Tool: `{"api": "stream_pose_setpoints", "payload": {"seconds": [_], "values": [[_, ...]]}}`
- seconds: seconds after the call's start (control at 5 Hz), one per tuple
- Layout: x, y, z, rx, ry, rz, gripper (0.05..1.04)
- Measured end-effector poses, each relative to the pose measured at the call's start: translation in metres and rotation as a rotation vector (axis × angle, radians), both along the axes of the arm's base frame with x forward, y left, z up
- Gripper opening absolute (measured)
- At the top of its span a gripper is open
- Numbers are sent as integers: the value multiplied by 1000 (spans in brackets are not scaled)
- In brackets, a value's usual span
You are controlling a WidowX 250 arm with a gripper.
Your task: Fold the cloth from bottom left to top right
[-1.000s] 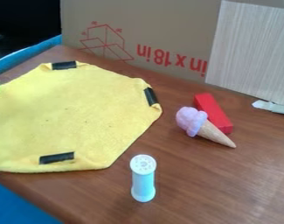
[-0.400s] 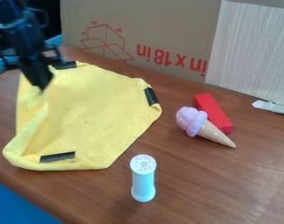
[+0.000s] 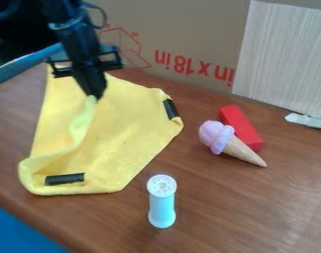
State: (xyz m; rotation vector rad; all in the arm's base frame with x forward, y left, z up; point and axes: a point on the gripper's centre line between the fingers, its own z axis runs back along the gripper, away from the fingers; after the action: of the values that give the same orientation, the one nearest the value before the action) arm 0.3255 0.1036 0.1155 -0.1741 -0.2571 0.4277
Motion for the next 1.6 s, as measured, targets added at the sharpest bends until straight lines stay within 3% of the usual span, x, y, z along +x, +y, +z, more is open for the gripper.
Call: {"api": "stream_pose_setpoints", "payload": {"seconds": [0.2,0.4,0.8,1.0,1.2,1.4,1.6], "values": [[19,-25,7,-9,-32,46,56],[42,-41,5,-32,-27,109,56],[81,-50,-13,-75,61,209,56],[83,-61,-18,-72,57,181,79],[75,-66,-28,-71,82,148,231],[67,-70,-16,-74,54,108,491],[56,-72,12,-67,-44,-26,792]]}}
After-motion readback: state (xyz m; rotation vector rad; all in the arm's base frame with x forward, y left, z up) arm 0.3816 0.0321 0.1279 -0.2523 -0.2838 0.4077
